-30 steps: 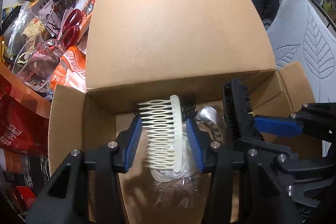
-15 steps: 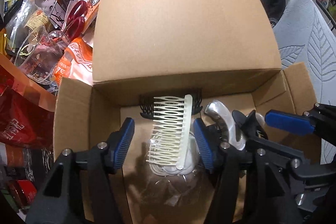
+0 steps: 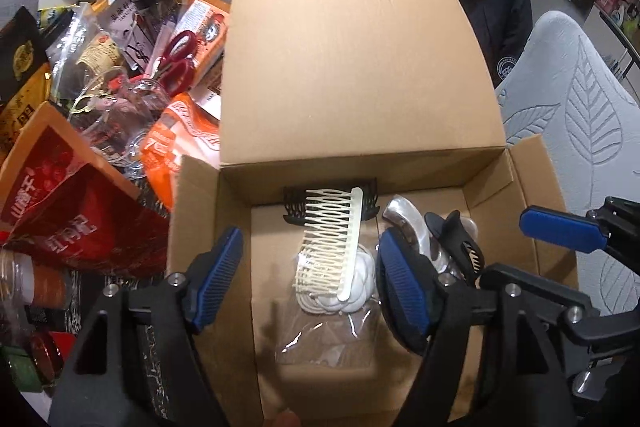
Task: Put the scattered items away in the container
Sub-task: 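Lower the white comb and black banana clip into the box and open both grippers, then withdraw both tools from the box toward the scrunchie and cream claw clip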
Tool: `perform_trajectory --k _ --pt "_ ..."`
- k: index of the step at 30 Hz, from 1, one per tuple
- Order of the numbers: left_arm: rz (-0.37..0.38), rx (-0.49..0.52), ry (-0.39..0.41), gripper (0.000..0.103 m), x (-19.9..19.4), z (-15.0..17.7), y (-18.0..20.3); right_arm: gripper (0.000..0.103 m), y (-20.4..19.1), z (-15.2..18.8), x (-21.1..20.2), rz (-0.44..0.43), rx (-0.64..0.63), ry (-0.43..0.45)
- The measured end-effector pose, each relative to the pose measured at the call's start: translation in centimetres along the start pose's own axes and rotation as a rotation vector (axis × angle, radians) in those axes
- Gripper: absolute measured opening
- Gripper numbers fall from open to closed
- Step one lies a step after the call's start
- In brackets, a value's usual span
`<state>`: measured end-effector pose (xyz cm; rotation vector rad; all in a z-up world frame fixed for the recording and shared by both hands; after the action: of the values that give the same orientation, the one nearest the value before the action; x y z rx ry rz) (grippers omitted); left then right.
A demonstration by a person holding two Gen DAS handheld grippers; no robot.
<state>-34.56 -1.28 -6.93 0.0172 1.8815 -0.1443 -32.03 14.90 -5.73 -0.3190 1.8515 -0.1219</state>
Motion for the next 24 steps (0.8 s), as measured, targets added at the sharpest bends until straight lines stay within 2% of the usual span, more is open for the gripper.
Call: perform_trajectory --k 4,13,24 --pt "-0.027 -0.008 0.012 0.081 -1.2 0.6 -0.3 0.048 -0.5 0.4 -1.1 0.003 -0.011 0.016" --pt "-0.067 -0.024 0.046 0.097 -4.1 2.5 -1.3 0.058 -1.7 2.1 -3.5 0.006 -0.015 0.052" --pt "-0.071 -0.026 0.075 0.099 -7.4 6.3 -0.8 0.061 -3.5 5.3 -6.4 0.018 -0.03 0.087"
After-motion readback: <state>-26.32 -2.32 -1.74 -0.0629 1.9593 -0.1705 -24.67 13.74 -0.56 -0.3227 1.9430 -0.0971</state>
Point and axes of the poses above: each gripper's, at about its wrist camera, not at the fingertips, and x roughly the way its jaws point, y to its right, z to its underside, the point moved 8 cm from there along x, roughly the way its jaws point, and after that the axes turned 9 degrees about -y, right-handed, at the moved point
